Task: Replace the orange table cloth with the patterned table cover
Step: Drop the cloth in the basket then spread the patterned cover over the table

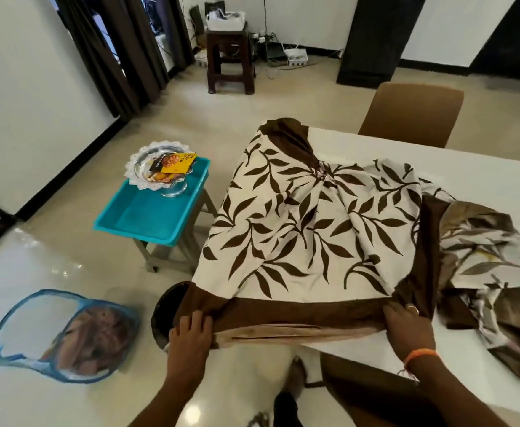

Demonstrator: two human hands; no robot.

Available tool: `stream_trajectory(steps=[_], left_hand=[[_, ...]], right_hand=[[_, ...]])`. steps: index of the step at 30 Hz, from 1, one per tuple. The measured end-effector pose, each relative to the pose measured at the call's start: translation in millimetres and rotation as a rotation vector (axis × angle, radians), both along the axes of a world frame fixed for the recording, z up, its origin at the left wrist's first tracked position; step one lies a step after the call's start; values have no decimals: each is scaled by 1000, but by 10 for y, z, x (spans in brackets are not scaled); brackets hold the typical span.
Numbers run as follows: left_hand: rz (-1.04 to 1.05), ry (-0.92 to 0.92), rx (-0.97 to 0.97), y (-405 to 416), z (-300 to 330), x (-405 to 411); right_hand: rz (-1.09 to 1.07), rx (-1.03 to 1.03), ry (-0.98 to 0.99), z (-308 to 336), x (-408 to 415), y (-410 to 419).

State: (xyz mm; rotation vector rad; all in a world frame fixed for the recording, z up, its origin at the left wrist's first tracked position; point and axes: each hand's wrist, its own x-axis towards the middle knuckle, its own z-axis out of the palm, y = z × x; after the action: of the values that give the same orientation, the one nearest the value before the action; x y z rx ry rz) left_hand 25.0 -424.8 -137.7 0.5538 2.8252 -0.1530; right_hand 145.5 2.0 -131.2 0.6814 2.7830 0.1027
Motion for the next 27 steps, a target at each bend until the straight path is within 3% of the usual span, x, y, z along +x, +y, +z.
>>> stream_trajectory(steps=[8,10,14,16,18,21,23,27], left_hand=[[-165,-542,-19,-170,-183,441],[-139,-510,79,110,-40,440],[-138,-322,451,977,399,486],[-145,-326,649,1425,515,559],[-203,-398,727,1865,545,646],[-365,-469,599,2450,511,792],[-390,-480,481,2775,455,918],[-269,-528,316,3211,250,1180]], right_hand=[[37,-16,-54,-13,374,-294],[83,-12,-27,71,452,-404],[144,-81,50,190,532,-454],[160,-208,67,217,553,-458],[125,-357,46,280,570,-460],[147,-484,23,437,626,-321],[161,-503,170,483,734,-49],[-126,-389,497,222,879,1022]])
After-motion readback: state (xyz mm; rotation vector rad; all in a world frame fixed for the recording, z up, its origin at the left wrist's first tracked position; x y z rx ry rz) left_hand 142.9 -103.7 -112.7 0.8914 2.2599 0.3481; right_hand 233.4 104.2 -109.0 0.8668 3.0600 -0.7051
